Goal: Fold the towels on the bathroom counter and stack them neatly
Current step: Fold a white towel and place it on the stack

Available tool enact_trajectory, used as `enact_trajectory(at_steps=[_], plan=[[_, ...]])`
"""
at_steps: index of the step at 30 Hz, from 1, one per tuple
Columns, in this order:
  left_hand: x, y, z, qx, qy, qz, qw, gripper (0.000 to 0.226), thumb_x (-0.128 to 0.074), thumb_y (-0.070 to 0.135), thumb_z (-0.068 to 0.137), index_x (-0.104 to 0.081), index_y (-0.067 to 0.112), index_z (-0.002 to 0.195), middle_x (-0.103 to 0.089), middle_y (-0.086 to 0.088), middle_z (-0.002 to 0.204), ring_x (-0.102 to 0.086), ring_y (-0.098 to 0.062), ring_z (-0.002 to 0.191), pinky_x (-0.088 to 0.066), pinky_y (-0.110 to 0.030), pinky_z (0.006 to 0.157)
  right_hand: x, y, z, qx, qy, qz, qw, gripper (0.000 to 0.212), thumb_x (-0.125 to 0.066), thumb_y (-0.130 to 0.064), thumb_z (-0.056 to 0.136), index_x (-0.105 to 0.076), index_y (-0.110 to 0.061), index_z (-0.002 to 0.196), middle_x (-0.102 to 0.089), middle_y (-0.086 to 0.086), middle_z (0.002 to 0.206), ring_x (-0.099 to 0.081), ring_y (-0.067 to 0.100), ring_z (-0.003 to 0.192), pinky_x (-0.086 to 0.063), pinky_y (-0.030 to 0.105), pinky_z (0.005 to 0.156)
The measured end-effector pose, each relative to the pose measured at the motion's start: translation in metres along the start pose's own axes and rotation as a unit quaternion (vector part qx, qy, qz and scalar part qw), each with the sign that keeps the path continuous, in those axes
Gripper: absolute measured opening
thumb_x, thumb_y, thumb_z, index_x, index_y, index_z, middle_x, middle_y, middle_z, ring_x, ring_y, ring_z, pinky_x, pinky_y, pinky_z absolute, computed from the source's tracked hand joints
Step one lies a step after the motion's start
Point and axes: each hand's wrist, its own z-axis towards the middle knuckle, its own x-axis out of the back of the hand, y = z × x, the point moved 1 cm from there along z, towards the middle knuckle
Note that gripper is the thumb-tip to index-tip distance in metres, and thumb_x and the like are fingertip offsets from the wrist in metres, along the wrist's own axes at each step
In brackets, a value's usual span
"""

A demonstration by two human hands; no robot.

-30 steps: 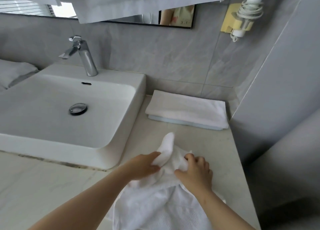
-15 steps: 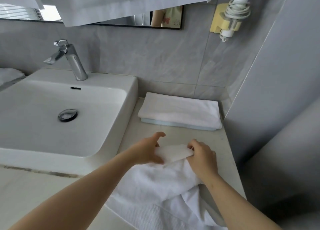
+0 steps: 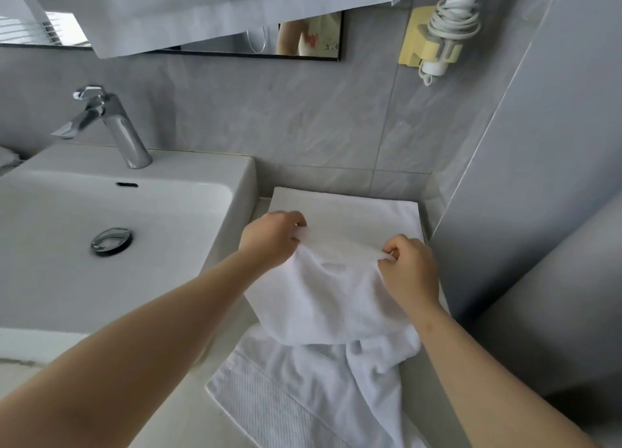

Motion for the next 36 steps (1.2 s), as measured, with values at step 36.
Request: enact_trajectory(at_steps=[36], plan=[[-0.101,-0.013,-0.002,-0.006,-0.104,-0.044,0.994,0.052,-0.048,0.026,0.094,-0.033,0.026,0.144,-0.02,0.002,0.155,-0.023,-0.019,0.141,-0.024,-0.03,0.111,-0.06,0.027,0.008,-0.01,-0.115,-0.13,0.985,0.043,-0.062,-0.015,0.082,-0.056,-0.013,0.125,-0.048,0.008,0.138,-0.043,0.031,0.128,-0.037,0.042,0.099]])
